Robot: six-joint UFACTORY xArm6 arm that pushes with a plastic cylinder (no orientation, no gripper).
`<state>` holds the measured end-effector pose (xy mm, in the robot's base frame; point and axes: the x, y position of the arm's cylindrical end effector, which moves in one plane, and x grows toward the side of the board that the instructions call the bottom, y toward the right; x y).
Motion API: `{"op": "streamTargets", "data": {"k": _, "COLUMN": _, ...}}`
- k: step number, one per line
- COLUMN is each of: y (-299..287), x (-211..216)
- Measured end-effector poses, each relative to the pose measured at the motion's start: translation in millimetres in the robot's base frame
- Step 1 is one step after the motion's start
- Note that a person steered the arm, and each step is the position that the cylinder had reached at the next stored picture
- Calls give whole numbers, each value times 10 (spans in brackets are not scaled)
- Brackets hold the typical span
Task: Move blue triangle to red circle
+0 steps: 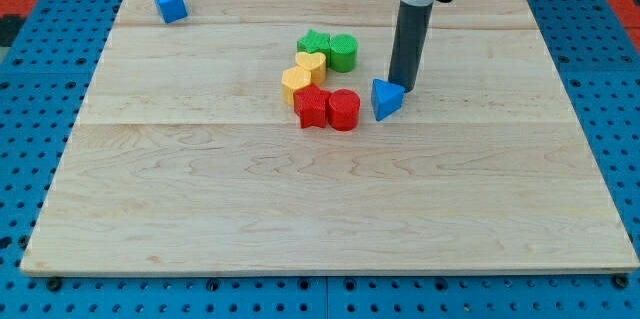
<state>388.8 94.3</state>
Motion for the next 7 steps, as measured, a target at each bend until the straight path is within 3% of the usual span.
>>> {"op": "streamTargets", "data": {"k": 4, "y": -265, "x": -108}}
{"op": "streamTargets", "data": {"k": 7, "y": -402, "x": 56}}
